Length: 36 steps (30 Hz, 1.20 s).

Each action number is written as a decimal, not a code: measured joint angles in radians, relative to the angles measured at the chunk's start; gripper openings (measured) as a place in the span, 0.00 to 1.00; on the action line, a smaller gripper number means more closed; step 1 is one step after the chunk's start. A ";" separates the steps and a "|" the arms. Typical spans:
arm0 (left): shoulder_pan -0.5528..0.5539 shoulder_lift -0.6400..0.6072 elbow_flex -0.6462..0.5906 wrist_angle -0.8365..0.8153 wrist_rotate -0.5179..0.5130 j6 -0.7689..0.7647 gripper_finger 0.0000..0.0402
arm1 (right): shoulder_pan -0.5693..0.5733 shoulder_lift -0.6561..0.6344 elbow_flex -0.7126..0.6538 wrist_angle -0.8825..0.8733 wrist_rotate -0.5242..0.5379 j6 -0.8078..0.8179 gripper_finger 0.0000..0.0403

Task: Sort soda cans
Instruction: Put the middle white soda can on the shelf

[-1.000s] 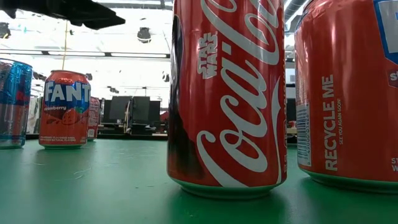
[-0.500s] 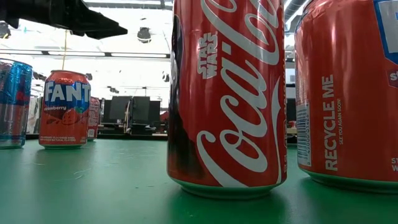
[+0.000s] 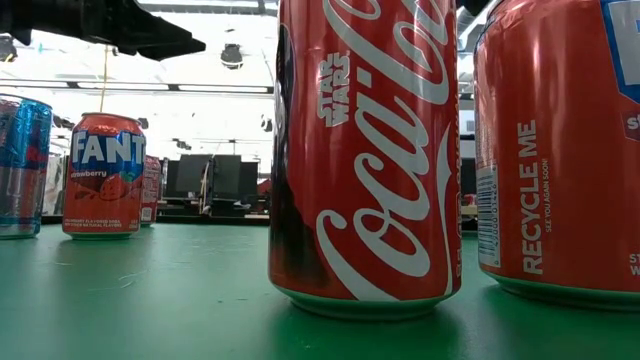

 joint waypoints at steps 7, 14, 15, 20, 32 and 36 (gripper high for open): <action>0.000 0.001 0.000 -0.004 0.006 -0.004 0.92 | -0.005 0.000 0.000 -0.006 -0.049 -0.017 0.74; 0.000 0.001 0.000 -0.008 0.007 -0.004 0.92 | -0.020 0.001 0.000 -0.030 -0.048 -0.059 0.74; 0.000 0.001 0.000 -0.010 0.007 -0.004 0.92 | -0.024 0.001 0.000 -0.028 -0.047 -0.060 0.74; 0.000 0.001 0.000 -0.010 0.007 -0.005 0.92 | -0.047 0.001 0.000 -0.029 -0.047 -0.060 0.74; 0.000 0.001 0.000 -0.010 0.009 -0.004 0.92 | -0.050 0.016 0.001 -0.008 -0.044 -0.033 0.75; 0.000 0.001 0.000 -0.010 0.010 -0.004 0.92 | -0.049 0.022 0.000 -0.007 -0.044 -0.033 0.79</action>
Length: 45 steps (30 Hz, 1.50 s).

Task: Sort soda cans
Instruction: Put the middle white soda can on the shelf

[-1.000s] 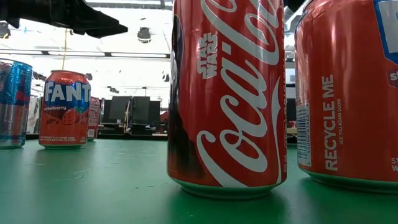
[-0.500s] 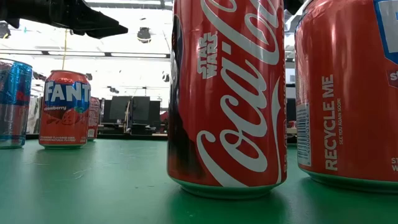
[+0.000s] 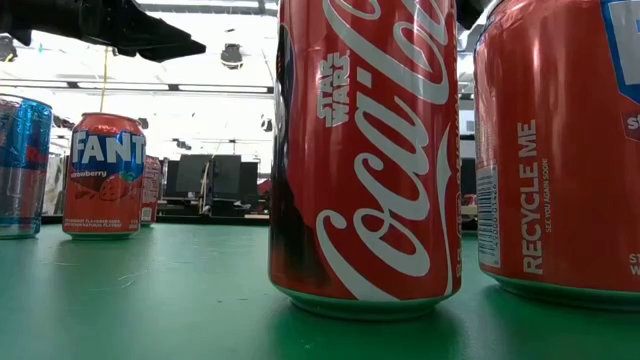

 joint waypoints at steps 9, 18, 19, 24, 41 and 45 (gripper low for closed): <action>0.000 0.000 0.000 0.000 0.003 0.000 0.92 | 0.006 0.027 0.002 -0.014 0.004 0.006 0.90; 0.000 0.000 0.000 -0.002 0.003 0.000 0.92 | 0.014 0.033 0.002 -0.056 0.003 0.011 0.90; 0.000 0.000 0.000 -0.002 0.003 0.000 0.92 | 0.014 0.039 0.002 -0.056 0.003 0.011 0.90; 0.000 0.000 0.000 -0.002 0.003 0.001 0.92 | 0.013 0.045 0.001 -0.063 0.030 0.011 0.90; 0.000 0.000 0.000 -0.002 0.002 0.002 0.92 | 0.010 0.045 0.001 -0.051 0.120 0.124 0.69; 0.000 0.000 0.000 -0.002 0.002 0.002 0.92 | 0.023 0.045 0.001 -0.049 0.197 0.163 0.69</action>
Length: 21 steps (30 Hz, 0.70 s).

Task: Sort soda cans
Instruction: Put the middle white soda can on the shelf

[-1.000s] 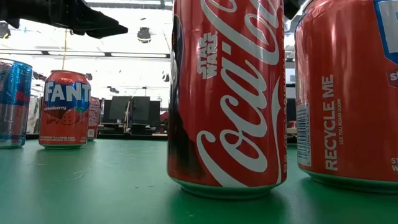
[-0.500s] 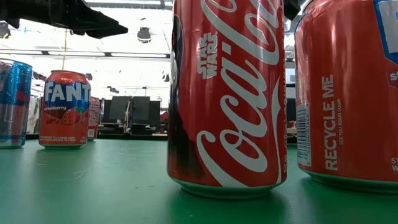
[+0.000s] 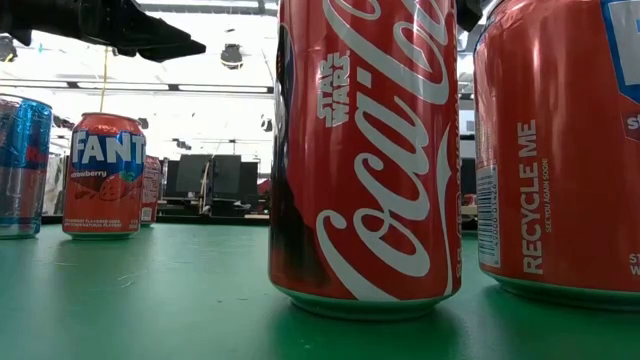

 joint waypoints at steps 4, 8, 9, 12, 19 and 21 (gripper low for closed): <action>0.000 0.000 0.000 -0.005 0.000 0.000 0.92 | 0.015 -0.002 0.000 0.000 0.129 0.068 0.69; 0.000 0.000 0.000 -0.007 0.000 0.000 0.92 | 0.016 -0.007 0.000 -0.005 0.206 0.156 0.69; 0.000 0.000 0.000 -0.007 0.000 0.000 0.92 | 0.016 -0.008 0.000 -0.012 0.223 0.188 0.69; 0.000 0.000 0.000 -0.007 0.000 0.000 0.92 | 0.010 -0.009 0.000 -0.055 0.253 0.279 0.69; 0.000 0.000 0.000 -0.007 0.000 0.000 0.92 | 0.024 -0.010 0.000 -0.090 0.394 0.431 0.69; 0.000 0.000 0.000 -0.007 0.000 0.000 0.92 | 0.030 -0.010 0.000 -0.097 0.432 0.449 0.69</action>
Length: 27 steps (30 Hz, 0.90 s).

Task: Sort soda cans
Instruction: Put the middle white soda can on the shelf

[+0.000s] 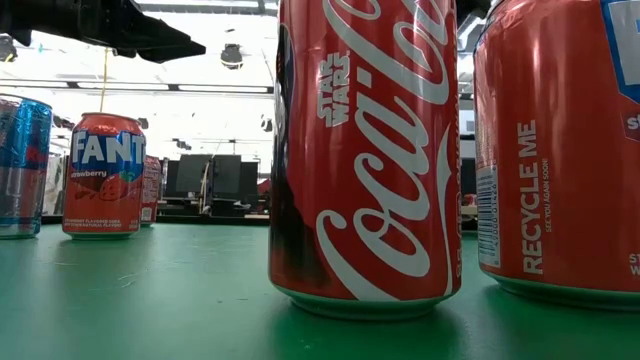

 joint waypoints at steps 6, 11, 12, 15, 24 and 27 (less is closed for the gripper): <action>0.000 0.000 0.000 0.000 0.000 -0.001 0.92 | -0.001 0.000 0.000 -0.007 -0.035 0.020 0.80; 0.000 0.000 0.000 0.000 0.000 -0.001 0.92 | -0.005 0.000 0.000 -0.005 -0.053 0.011 0.92; 0.000 0.000 0.000 0.000 0.000 -0.001 0.92 | -0.009 0.000 0.000 -0.006 -0.055 0.009 0.94; 0.000 0.000 0.000 0.000 0.000 -0.001 0.92 | -0.019 0.000 0.017 -0.029 -0.057 -0.016 0.96; 0.000 0.000 0.000 -0.005 0.000 -0.001 0.92 | -0.033 0.000 0.171 -0.255 -0.063 -0.227 0.95; 0.000 0.000 0.000 -0.013 0.000 -0.001 0.92 | -0.036 0.000 0.215 -0.307 -0.144 -0.385 0.95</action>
